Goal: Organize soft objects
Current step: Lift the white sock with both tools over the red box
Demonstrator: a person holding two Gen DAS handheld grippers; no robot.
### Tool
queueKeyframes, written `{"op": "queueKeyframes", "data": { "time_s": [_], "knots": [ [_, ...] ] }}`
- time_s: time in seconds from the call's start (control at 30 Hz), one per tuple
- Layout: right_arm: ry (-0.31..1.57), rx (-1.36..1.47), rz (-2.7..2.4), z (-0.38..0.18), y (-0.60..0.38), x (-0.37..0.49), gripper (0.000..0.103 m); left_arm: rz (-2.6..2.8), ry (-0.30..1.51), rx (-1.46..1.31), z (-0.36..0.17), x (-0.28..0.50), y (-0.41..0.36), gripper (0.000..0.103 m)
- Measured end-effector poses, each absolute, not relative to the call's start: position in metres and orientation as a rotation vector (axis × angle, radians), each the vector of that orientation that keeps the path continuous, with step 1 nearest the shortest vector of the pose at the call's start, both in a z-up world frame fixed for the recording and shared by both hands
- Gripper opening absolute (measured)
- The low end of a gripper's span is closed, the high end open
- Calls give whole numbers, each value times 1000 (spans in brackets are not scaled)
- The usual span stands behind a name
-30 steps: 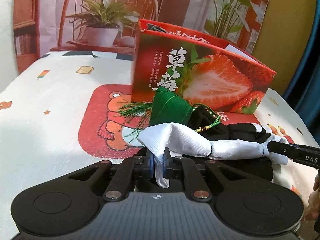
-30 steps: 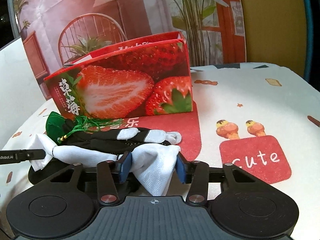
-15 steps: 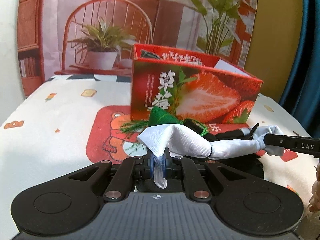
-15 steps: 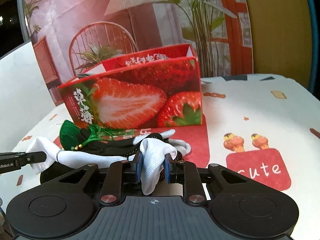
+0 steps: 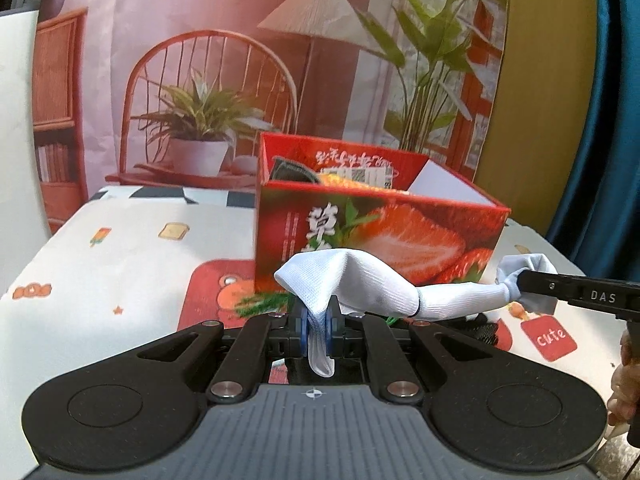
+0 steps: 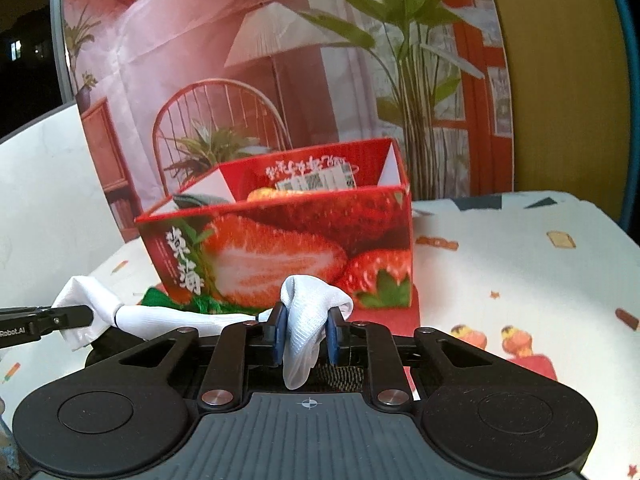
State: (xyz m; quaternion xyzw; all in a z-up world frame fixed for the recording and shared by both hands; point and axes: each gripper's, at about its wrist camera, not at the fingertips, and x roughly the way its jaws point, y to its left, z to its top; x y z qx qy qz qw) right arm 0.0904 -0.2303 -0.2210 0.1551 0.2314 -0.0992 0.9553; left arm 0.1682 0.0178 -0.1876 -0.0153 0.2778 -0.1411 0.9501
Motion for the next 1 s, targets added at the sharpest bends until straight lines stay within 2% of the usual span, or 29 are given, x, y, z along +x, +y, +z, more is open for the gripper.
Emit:
{"op": "queueKeyframes", "data": {
  "time_s": [0.6, 0.83, 1.0],
  "knots": [
    [410, 320, -194, -158, -270, 140, 16, -338, 507, -9, -132, 220, -2, 9],
    [417, 278, -203, -132, -292, 182, 15, -352, 557, -46, -120, 262, -8, 9],
    [423, 272, -191, -126, -299, 197, 15, -386, 588, -52, -126, 264, -4, 9]
  ]
}}
